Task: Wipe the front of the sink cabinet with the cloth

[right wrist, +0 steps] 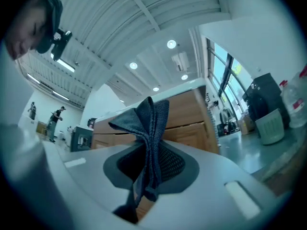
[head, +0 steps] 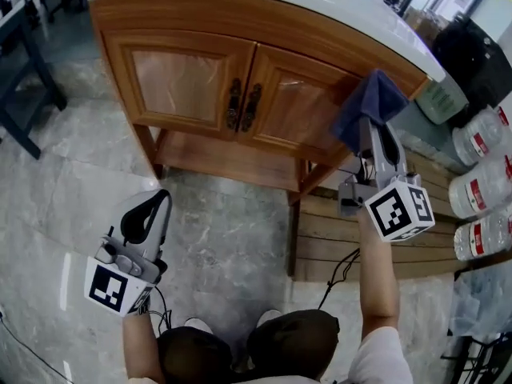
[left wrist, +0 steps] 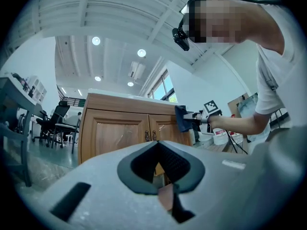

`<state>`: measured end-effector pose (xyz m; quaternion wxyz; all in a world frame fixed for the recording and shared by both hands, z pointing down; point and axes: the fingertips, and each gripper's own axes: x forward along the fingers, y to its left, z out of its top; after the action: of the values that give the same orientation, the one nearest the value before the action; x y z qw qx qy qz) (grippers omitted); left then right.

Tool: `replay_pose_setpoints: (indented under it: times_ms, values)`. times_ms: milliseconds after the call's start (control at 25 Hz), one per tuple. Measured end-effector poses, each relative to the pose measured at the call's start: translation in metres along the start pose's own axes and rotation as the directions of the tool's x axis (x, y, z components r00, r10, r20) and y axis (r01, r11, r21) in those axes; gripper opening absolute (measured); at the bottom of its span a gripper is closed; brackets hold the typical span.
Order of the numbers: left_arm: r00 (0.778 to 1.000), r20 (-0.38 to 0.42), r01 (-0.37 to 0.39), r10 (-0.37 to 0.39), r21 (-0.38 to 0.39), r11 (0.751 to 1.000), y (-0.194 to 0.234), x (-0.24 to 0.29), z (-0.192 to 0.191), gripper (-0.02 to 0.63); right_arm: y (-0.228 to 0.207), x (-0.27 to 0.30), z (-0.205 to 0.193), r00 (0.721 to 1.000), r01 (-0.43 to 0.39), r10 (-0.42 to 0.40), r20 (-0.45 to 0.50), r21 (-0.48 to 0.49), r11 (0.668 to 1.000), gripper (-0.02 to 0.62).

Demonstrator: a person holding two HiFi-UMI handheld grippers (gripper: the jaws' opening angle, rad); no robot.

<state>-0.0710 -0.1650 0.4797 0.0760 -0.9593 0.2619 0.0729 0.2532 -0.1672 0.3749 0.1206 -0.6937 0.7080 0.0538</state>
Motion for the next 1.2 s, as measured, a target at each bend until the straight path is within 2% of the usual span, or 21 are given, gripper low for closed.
replay_pose_setpoints:
  times_ms: [120,240,320,440,560,760,920,1040,1200]
  values:
    - [0.999,0.029,-0.017,0.017,-0.011,1.0,0.004,-0.008,0.009,0.003,0.063,0.012,-0.026,0.989,-0.145,0.146,-0.021,0.05,0.988,0.071]
    - [0.999,0.022,-0.032,0.032,-0.008,0.999,0.007,-0.011,0.008,0.003,0.127,0.04,-0.053,0.957,-0.282,0.288,-0.045,0.11,0.953,0.071]
    - [0.999,0.004,-0.034,0.034,-0.007,0.999,0.008,-0.009,0.005,0.003,0.167,0.063,-0.069,0.932,-0.345,0.357,-0.056,0.156,0.926,0.071]
    - [0.999,0.008,-0.042,0.042,-0.002,0.999,0.007,-0.008,0.007,0.003,0.225,0.099,-0.088,0.897,-0.414,0.435,-0.074,0.2,0.888,0.071]
    - [0.998,0.025,-0.059,0.059,0.005,0.998,0.011,-0.014,0.012,0.003,0.277,0.131,-0.103,0.869,-0.461,0.484,-0.101,0.189,0.867,0.071]
    - [0.991,0.047,-0.126,0.125,0.024,0.992,0.023,-0.03,0.024,0.003,0.351,0.166,-0.111,0.812,-0.554,0.575,-0.1,0.174,0.814,0.071]
    - [0.982,0.086,-0.171,0.168,0.019,0.985,0.028,-0.038,0.041,0.003,0.383,0.191,-0.114,0.813,-0.56,0.569,-0.129,0.099,0.823,0.071]
    - [0.983,0.075,-0.169,0.166,0.029,0.985,0.026,-0.04,0.04,0.004,0.386,0.206,-0.119,0.832,-0.528,0.531,-0.162,0.066,0.847,0.067]
    - [0.983,0.087,-0.169,0.164,0.043,0.985,0.023,-0.038,0.043,0.003,0.384,0.224,-0.13,0.857,-0.472,0.475,-0.2,0.067,0.879,0.067]
